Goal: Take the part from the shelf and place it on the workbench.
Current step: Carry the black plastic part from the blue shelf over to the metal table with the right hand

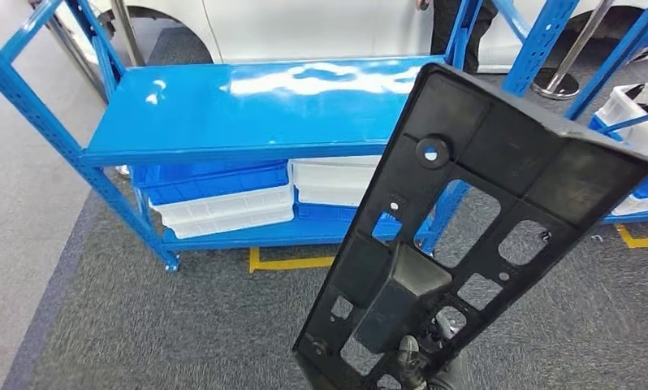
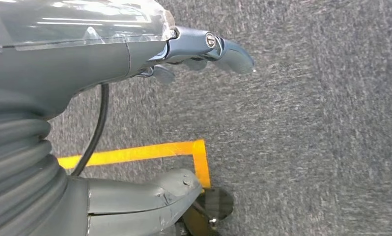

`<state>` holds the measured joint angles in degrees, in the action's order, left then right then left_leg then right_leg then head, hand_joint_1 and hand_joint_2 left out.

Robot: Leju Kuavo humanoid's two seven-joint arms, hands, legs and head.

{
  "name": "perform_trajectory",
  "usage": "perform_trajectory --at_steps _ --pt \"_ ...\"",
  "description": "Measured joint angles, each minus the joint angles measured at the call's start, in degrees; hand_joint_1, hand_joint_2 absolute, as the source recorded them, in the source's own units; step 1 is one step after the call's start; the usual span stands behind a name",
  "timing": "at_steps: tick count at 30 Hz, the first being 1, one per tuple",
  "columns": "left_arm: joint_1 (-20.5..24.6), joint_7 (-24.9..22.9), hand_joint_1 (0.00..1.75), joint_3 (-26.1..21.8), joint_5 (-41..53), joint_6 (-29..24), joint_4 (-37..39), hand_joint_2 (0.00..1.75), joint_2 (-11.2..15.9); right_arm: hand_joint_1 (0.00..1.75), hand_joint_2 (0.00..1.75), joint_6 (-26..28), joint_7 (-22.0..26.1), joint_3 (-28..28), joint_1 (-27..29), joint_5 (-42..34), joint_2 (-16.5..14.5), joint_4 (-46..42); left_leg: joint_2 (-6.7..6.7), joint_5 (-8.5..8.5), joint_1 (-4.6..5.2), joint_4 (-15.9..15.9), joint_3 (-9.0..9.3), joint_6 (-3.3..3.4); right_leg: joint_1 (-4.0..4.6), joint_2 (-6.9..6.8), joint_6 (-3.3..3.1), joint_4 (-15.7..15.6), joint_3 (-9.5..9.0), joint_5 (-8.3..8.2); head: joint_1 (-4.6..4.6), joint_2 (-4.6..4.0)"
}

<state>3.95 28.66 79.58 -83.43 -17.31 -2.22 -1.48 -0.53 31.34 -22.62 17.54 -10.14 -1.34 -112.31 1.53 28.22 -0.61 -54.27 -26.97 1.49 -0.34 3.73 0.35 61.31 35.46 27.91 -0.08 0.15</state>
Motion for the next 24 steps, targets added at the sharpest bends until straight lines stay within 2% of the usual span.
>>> perform_trajectory --at_steps 2,3,4,5,6,7,9,10,11,13,14,15,17,18,19,20,21,22,24 --pt "-0.2 -0.1 0.0 0.2 0.0 0.0 0.0 1.75 0.0 1.75 1.75 0.3 0.0 0.4 0.2 0.0 0.0 -0.1 -1.74 -0.34 -0.01 0.2 -0.32 0.44 -0.11 -2.34 0.34 6.7 3.07 3.98 0.08 0.0" --pt "-0.3 -0.2 0.0 0.3 -0.1 0.0 0.0 1.75 0.0 1.75 1.75 0.4 0.0 0.6 0.3 0.0 0.0 -0.1 -2.62 -0.35 0.05 0.0 -0.56 0.5 -0.3 -2.82 0.57 10.1 4.56 5.53 0.07 0.0" --pt "-0.4 -0.3 0.0 0.3 -0.1 0.0 0.0 1.75 0.0 1.75 1.75 0.6 -0.1 0.8 0.5 0.1 0.0 -0.1 -3.43 -0.32 0.06 -0.2 -0.78 0.46 -0.5 -3.11 0.8 12.2 5.34 6.09 0.07 0.0" --pt "-0.4 -0.3 0.0 0.4 -0.1 0.0 0.1 1.75 0.0 1.75 1.75 0.7 -0.1 1.0 0.7 0.1 0.0 -0.1 -4.21 -0.24 0.04 -0.5 -0.98 0.37 -0.71 -3.37 1.02 12.4 5.1 5.6 0.08 0.0" --pt "-0.4 -0.4 0.0 0.5 -0.2 0.0 0.1 1.75 0.0 1.75 1.75 0.7 -0.1 1.2 0.9 0.1 0.0 -0.1 -4.91 -0.1 0.01 -0.8 -1.13 0.22 -0.89 -3.8 1.19 10.4 3.75 4.22 0.08 0.0" --pt "-0.3 -0.5 0.0 0.6 -0.2 0.0 0.1 1.75 -0.1 1.75 1.75 0.8 -0.1 1.3 1.1 0.1 0.0 -0.2 -5.55 0.13 -0.02 -1.2 -1.22 0.0 -1.04 -4.6 1.27 6.7 1.54 2.41 0.08 0.0" --pt "-0.3 -0.7 0.0 0.6 -0.3 0.0 0.1 1.75 -0.1 1.75 1.75 0.9 -0.1 1.6 1.4 0.1 0.0 -0.5 -6.61 0.74 0.18 -2.1 -1.42 -0.68 -0.78 -6.82 0.88 0.2 -2.12 0.58 0.06 0.0" --pt "-0.3 -0.7 0.0 0.7 -0.4 0.0 0.1 1.75 -0.1 1.75 1.75 1.0 -0.1 1.7 1.6 0.2 0.0 -0.7 -7.09 0.98 0.32 -2.4 -1.46 -1.02 -0.58 -7.39 0.55 -1.3 -2.87 0.44 0.05 0.0" --pt "-0.3 -0.7 0.0 0.7 -0.5 0.0 0.1 1.75 -0.1 1.75 1.75 1.1 -0.1 1.9 1.8 0.2 0.0 -0.9 -7.58 1.12 0.44 -2.6 -1.49 -1.34 -0.33 -7.42 0.17 -1.7 -2.84 0.7 0.04 0.0" --pt "-0.1 -0.8 0.0 0.7 -0.5 0.0 0.1 1.75 -0.1 1.75 1.75 1.3 0.0 2.2 2.2 0.3 -0.1 -1.2 -8.16 1.38 0.34 -2.8 -1.4 -1.85 -0.37 -6.21 -0.56 -1.8 -2.51 0.42 0.03 0.0" --pt "0.0 -0.8 0.0 0.8 -0.6 0.0 0.1 1.75 -0.1 1.75 1.75 1.5 0.0 2.3 2.4 0.4 -0.1 -1.4 -7.37 2.01 0.2 -3.4 -1.61 -2.14 -0.49 -5.69 -0.96 -1.9 -2.4 0.23 0.03 0.0" --pt "0.0 -0.9 0.0 0.8 -0.7 0.0 0.1 1.75 0.0 1.75 1.75 1.7 0.0 2.4 2.6 0.7 -0.1 -1.6 -6.03 3.29 0.07 -4.9 -2.25 -2.41 -0.64 -5.15 -1.34 -2.1 -2.3 0.01 0.03 0.0" --pt "-0.2 -1.1 0.0 0.9 -1.0 0.0 0.1 1.75 0.0 1.75 1.75 2.3 0.0 2.6 2.9 1.6 -0.3 -1.7 -3.0 7.21 -0.12 -11.5 -5.04 -2.77 -0.77 -3.99 -1.81 -2.2 -2.03 -0.31 0.02 0.0" --pt "-0.3 -1.2 0.0 0.9 -1.1 0.0 0.1 1.75 0.0 1.75 1.75 2.8 0.0 2.7 3.1 2.2 -0.4 -1.8 -2.35 8.9 -0.15 -15.4 -6.75 -2.85 -0.72 -3.33 -1.89 -2.2 -1.89 -0.38 0.02 0.0" --pt "-0.5 -1.2 0.0 0.9 -1.3 0.0 0.1 1.75 0.0 1.75 1.75 3.2 0.0 2.9 3.6 2.6 -0.5 -1.8 -2.11 9.66 -0.15 -18.2 -8.01 -2.87 -0.68 -2.61 -1.92 -2.2 -1.83 -0.43 0.02 0.0" --pt "-0.6 -1.3 0.0 0.9 -1.4 0.0 0.1 1.75 0.0 1.75 1.75 3.6 0.0 3.1 4.1 3.1 -0.6 -1.8 -2.01 9.18 -0.15 -18.9 -8.37 -2.82 -0.65 -1.86 -1.91 -2.1 -1.81 -0.46 0.02 0.0" --pt "-0.6 -1.4 0.0 0.9 -1.6 -0.1 0.1 1.75 0.0 1.75 1.75 3.8 0.0 3.4 4.7 3.4 -0.6 -1.8 -1.86 7.6 -0.16 -17.4 -7.73 -2.71 -0.64 -1.07 -1.88 -2.0 -1.83 -0.47 0.02 0.0" --pt "-0.7 -1.4 0.0 0.9 -1.7 -0.1 0.1 1.75 0.0 1.75 1.75 3.9 0.0 3.6 5.1 3.6 -0.7 -1.8 -1.28 5.26 -0.2 -14.0 -6.23 -2.54 -0.65 -0.26 -1.82 -1.9 -1.87 -0.49 0.02 0.0" --pt "-0.8 -1.5 0.0 0.9 -1.8 -0.1 0.1 1.75 0.0 1.75 1.75 4.0 0.0 4.0 5.6 3.8 -0.9 -2.0 1.44 1.97 -0.33 -6.8 -3.16 -2.15 -0.63 1.23 -1.48 -1.7 -1.73 -0.58 0.03 0.0"
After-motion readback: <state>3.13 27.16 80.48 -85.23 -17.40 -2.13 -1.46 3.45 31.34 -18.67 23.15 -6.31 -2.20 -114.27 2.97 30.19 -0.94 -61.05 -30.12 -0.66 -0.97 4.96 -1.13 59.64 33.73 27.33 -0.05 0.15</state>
